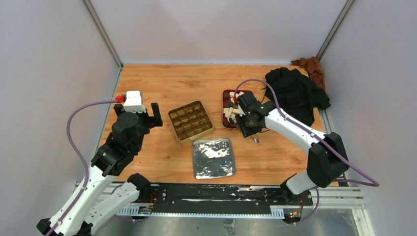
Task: Pack the chocolate
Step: Pick up the fake chocolate from the plate.
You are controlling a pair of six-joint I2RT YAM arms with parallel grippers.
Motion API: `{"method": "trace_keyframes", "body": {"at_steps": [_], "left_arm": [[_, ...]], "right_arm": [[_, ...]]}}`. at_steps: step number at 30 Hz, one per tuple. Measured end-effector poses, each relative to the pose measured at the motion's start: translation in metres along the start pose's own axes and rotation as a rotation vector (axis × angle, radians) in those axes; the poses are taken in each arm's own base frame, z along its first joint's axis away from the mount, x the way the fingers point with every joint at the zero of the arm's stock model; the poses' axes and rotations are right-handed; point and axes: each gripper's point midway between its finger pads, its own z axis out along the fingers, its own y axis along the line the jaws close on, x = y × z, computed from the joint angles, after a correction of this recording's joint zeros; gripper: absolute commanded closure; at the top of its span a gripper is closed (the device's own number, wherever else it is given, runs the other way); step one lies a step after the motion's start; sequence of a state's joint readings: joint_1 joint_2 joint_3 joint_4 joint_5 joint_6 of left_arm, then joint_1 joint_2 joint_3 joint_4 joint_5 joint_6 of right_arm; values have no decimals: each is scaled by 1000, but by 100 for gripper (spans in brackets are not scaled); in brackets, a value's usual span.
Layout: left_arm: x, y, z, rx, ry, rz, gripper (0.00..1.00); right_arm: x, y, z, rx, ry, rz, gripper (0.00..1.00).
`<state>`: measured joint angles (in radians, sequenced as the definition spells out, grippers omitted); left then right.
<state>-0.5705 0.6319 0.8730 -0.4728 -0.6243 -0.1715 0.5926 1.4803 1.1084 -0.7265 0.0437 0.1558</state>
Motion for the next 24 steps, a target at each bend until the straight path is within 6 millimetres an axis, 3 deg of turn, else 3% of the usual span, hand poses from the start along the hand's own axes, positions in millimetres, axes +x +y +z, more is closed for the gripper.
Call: {"method": "trace_keyframes", "body": {"at_steps": [18, 24], "left_arm": [[-2, 2, -2, -1, -8, -7, 0], [-3, 2, -2, -1, -11, -10, 0]], "right_arm": [[7, 2, -6, -14, 31, -6, 58], [7, 2, -4, -14, 36, -12, 64]]}}
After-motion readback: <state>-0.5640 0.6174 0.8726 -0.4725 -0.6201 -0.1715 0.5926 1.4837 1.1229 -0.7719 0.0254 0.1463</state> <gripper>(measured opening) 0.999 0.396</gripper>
